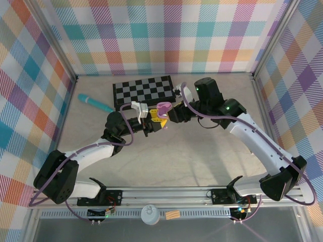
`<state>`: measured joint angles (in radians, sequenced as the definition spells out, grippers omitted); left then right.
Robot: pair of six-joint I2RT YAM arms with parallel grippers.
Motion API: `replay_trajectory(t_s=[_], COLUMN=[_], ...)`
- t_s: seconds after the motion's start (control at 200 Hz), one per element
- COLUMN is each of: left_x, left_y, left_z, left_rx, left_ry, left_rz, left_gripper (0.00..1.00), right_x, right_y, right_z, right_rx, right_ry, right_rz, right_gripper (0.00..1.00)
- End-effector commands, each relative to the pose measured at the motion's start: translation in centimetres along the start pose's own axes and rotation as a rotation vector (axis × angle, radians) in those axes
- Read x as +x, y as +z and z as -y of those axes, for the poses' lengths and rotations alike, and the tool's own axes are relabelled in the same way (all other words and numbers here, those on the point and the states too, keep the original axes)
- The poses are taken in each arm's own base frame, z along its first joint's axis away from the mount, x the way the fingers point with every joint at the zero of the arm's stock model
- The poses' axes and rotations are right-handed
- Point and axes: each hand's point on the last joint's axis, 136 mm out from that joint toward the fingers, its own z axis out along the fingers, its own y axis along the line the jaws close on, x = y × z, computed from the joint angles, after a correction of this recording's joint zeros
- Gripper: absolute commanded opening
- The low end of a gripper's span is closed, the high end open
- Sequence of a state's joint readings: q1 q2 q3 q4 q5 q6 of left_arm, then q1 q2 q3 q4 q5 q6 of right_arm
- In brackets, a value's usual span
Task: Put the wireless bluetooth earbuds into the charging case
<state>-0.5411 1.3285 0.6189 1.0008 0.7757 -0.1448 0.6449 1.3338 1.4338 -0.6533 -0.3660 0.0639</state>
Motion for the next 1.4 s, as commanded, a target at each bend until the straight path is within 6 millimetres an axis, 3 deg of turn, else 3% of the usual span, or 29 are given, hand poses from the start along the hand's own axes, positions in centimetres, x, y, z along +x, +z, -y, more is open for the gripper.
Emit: replay_trajectory(t_s=[0.0, 0.135, 0.205, 0.315, 0.47, 0.735, 0.91, 1.1, 1.395], left_x=[-2.2, -2.2, -2.3, -2.4, -2.6, -2.9, -3.3, -3.6, -4.7], left_y=[-0.1, -0.4, -0.6, -1.0, -1.4, -2.8, -4.1, -6.2, -9.4], left_z=[1.1, 1.0, 1.0, 1.2, 1.5, 1.9, 2.2, 0.5, -3.1], left_rx=[0.029, 0.017, 0.013, 0.008, 0.002, -0.042, -0.083, -0.178, -0.352], left_ry=[0.068, 0.074, 0.077, 0.085, 0.092, 0.09, 0.112, 0.109, 0.112], left_rz=[0.05, 0.038, 0.034, 0.027, 0.023, 0.016, 0.0, 0.007, 0.048], left_gripper=[0.24, 0.24, 0.24, 0.24, 0.24, 0.24, 0.24, 0.24, 0.24], right_x=[-1.8, -1.6, -1.3, 0.0, 4.3, 8.8, 10.6, 12.3, 13.6], right_y=[-2.6, -5.1, -6.1, -6.3, -2.0, 6.2, 10.7, 14.4, 17.5], right_z=[-1.2, -0.9, 0.7, 4.9, 11.3, 16.7, 17.2, 17.2, 16.3], right_rx=[-0.006, 0.011, 0.047, 0.147, 0.304, 0.392, 0.435, 0.459, 0.51], right_ry=[-0.046, -0.052, 0.002, 0.142, 0.27, 0.343, 0.276, 0.177, -0.013], right_rz=[0.114, 0.219, 0.256, 0.286, 0.14, -0.085, -0.232, -0.323, -0.412], right_gripper=[0.44, 0.46, 0.46, 0.46, 0.46, 0.45, 0.45, 0.44, 0.44])
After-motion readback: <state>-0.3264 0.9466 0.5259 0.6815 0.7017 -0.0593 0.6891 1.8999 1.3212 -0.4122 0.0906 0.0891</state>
